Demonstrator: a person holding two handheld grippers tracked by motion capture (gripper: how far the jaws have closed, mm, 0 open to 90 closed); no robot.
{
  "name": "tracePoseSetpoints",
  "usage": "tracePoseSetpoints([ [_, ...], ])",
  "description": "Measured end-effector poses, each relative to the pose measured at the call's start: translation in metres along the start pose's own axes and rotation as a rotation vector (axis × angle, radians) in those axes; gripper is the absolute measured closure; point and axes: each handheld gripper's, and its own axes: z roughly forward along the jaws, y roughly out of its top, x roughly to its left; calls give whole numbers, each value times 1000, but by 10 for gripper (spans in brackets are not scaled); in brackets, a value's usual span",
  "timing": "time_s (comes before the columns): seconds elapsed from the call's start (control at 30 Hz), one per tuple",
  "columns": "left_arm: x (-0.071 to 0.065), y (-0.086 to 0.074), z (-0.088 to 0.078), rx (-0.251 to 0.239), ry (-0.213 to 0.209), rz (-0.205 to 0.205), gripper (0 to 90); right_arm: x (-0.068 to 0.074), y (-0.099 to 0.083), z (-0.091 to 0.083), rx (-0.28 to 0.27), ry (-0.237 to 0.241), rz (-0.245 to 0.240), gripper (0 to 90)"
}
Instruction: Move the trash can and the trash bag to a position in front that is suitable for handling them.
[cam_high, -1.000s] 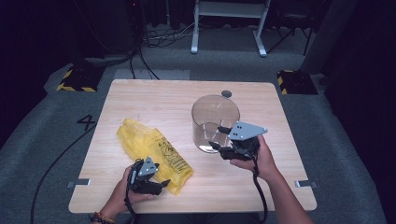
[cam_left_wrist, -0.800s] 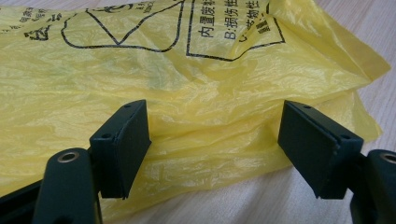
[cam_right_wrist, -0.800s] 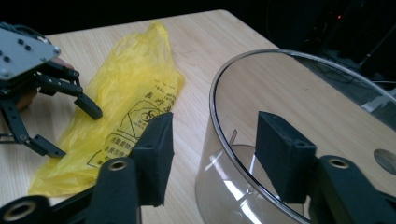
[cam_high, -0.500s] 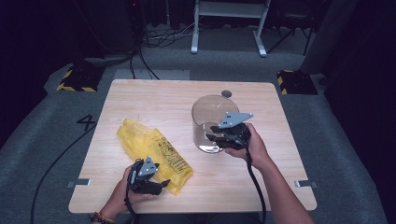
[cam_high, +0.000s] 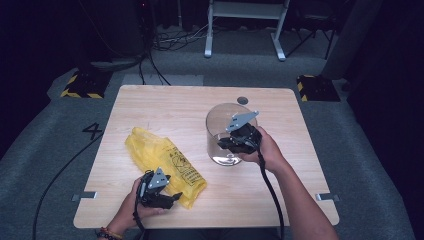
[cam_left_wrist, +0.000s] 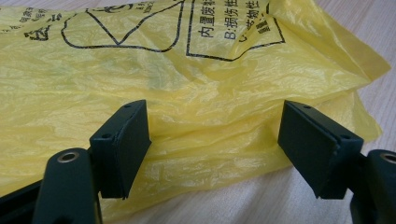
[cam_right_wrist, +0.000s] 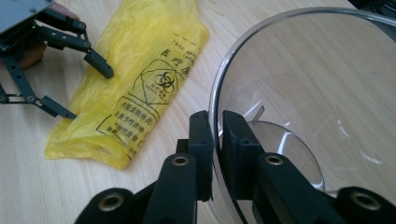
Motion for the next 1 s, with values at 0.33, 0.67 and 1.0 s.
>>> tracePoseSetpoints([
  [0.33, 0, 0, 0, 0, 0, 0, 250, 27, -4, -9, 15, 25, -38, 851],
  [0.67, 0, 0, 0, 0, 1, -1, 249, 67, -14, -24, 17, 43, -106, 852],
  [1.0, 0, 0, 0, 0, 2, -2, 250, 86, -20, -33, -60, 72, -112, 826],
])
